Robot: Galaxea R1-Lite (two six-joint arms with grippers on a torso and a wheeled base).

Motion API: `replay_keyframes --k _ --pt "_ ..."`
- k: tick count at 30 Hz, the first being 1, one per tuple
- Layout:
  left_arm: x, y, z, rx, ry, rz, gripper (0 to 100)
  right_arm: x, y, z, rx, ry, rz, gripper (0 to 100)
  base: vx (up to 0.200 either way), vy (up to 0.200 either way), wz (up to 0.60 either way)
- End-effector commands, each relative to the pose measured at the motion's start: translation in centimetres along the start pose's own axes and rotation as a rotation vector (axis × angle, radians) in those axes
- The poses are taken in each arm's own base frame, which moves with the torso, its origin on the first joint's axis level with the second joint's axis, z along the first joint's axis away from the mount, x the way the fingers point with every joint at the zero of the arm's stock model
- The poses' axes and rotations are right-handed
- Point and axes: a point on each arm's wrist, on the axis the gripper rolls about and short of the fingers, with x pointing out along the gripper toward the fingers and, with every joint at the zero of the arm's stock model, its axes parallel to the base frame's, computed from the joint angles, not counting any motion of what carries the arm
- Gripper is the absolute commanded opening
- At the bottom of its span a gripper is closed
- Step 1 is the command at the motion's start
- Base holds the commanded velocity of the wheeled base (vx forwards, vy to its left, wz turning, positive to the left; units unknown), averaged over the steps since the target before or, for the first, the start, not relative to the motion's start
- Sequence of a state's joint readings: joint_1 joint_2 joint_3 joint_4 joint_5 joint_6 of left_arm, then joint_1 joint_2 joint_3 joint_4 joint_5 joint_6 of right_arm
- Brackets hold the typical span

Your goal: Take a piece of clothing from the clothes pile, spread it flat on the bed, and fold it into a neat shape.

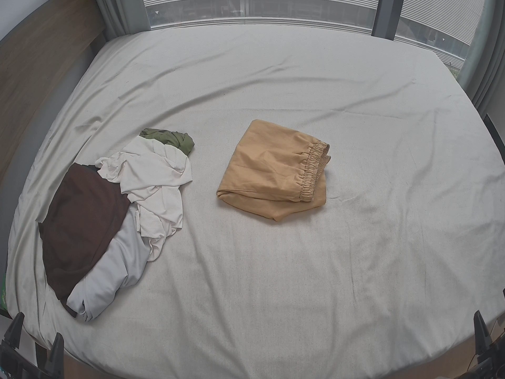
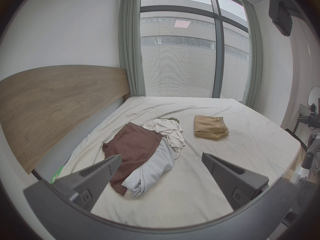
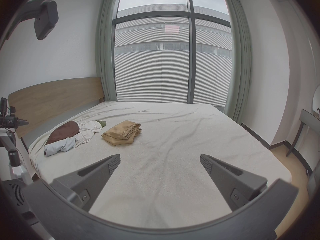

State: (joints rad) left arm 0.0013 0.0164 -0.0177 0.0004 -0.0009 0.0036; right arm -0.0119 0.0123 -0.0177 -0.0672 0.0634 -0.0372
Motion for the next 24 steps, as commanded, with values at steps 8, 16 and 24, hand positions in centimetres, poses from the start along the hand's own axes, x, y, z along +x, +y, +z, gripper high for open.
replay_keyframes --k 8,16,24 --pt "0.02 0.00 -0.52 -0.001 0.002 0.000 100 -0.07 0.00 -1.32 0.005 0.115 -0.018 100 0.000 0.000 0.00" --pt "0.01 0.00 -0.52 -0.001 0.001 0.000 100 0.02 -0.03 -1.20 0.034 0.079 -0.019 100 0.000 0.000 0.00" --pt "0.02 -0.01 -0.52 -0.002 0.002 -0.002 100 0.02 -0.04 -1.20 0.046 0.079 -0.026 100 0.000 0.000 0.00"
